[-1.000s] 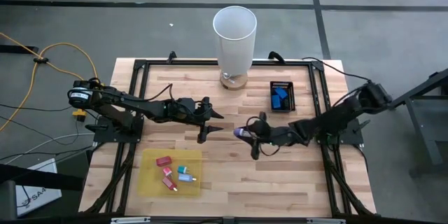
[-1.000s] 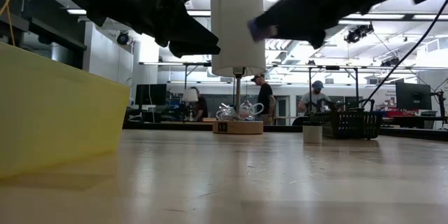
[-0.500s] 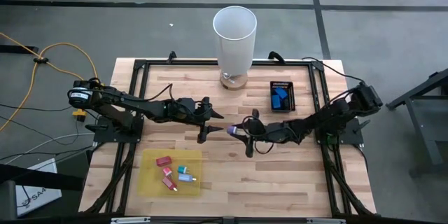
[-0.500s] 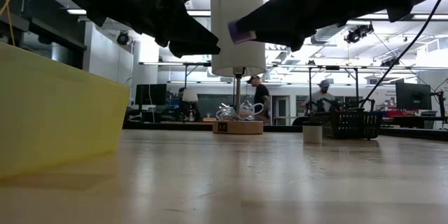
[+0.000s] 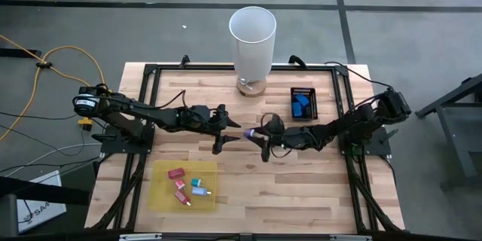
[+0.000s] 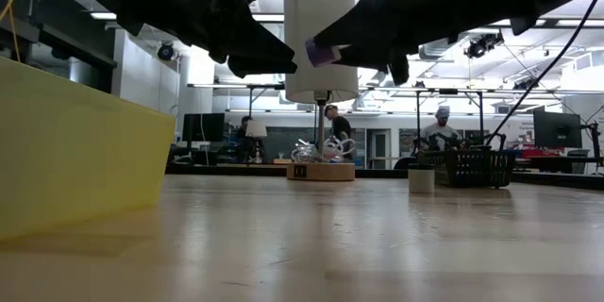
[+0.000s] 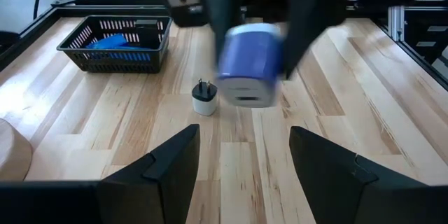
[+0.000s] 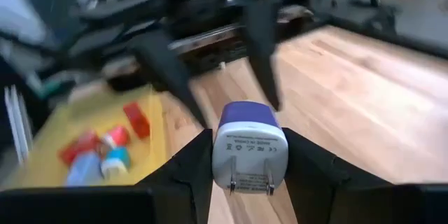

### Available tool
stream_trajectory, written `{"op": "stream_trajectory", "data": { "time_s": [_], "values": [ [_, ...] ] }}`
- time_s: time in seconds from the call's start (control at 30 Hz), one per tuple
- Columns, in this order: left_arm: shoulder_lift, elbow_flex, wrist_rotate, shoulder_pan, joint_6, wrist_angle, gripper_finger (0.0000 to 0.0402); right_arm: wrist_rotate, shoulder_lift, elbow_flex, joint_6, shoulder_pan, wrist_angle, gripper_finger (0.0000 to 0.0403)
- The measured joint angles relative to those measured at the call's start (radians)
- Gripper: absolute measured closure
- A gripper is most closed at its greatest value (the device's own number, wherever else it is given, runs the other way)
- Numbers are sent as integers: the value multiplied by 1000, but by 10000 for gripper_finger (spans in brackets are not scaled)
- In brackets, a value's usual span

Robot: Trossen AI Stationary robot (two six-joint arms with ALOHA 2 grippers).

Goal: Pick & Place Office items
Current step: Put the violet charger adapter into the yellow bin

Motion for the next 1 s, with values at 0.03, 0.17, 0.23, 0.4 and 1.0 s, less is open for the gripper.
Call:
{"op": "stream_trajectory", "data": {
  "time_s": [0.03,0.17,0.23,0.4,1.0],
  "values": [
    [0,0,0,0,0,0,186,2,0,0,54,-8,0,268],
    [0,0,0,0,0,0,186,-28,0,0,245,-39,0,268],
    [0,0,0,0,0,0,186,-65,0,0,330,-53,0,268],
    [0,0,0,0,0,0,186,-149,0,0,516,-69,1,269],
    [0,0,0,0,0,0,186,-303,-1,0,932,-119,19,270]
  ]
}}
